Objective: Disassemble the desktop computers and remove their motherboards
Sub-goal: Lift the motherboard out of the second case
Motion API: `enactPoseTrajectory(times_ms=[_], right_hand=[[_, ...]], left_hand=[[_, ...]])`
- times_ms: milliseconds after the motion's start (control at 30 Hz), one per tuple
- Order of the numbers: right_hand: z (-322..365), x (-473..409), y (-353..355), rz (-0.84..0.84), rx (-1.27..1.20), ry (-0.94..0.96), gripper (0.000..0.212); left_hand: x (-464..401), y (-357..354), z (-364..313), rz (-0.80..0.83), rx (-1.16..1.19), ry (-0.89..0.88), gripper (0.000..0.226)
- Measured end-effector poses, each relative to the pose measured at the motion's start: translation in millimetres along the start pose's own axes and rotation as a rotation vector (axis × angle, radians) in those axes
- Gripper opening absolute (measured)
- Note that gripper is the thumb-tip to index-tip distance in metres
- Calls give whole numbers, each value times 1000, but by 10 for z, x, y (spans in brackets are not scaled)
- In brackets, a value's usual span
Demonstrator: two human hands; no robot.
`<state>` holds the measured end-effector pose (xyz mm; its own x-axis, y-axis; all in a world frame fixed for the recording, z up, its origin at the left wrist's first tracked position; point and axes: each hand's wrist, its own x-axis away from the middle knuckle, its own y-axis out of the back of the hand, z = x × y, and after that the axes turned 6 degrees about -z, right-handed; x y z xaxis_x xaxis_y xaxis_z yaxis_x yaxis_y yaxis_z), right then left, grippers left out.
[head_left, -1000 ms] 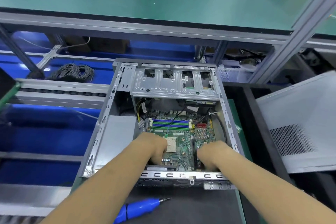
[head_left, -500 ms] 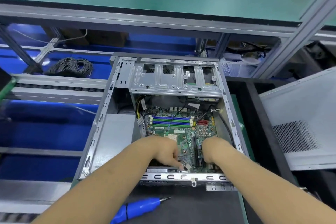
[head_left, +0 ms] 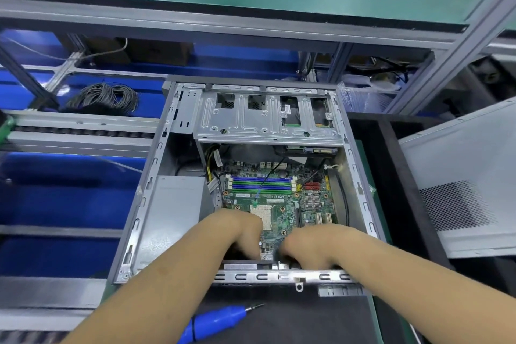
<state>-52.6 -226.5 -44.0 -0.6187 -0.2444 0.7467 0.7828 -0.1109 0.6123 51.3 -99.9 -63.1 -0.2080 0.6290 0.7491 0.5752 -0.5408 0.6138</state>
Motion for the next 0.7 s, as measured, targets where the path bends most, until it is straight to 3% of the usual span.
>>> enactPoseTrajectory(times_ms=[133, 267, 433, 600, 700], right_hand=[[6, -74, -49, 29, -145, -90, 34], [70, -165, -102, -24, -124, -158, 56], [147, -241, -95, 11, -178, -198, 49], [165, -257, -103, -82, -249, -262, 21], [160, -258, -116, -90, -279, -261, 25]], left_hand=[[-13, 17, -29, -53, 88, -62, 19], [-13, 18, -47, -46, 92, -38, 16], [-33, 20, -34, -49, 62, -14, 13], [-42, 13, -12, -112, 29, 34, 17], [-39, 7, -3, -165, 19, 37, 20]])
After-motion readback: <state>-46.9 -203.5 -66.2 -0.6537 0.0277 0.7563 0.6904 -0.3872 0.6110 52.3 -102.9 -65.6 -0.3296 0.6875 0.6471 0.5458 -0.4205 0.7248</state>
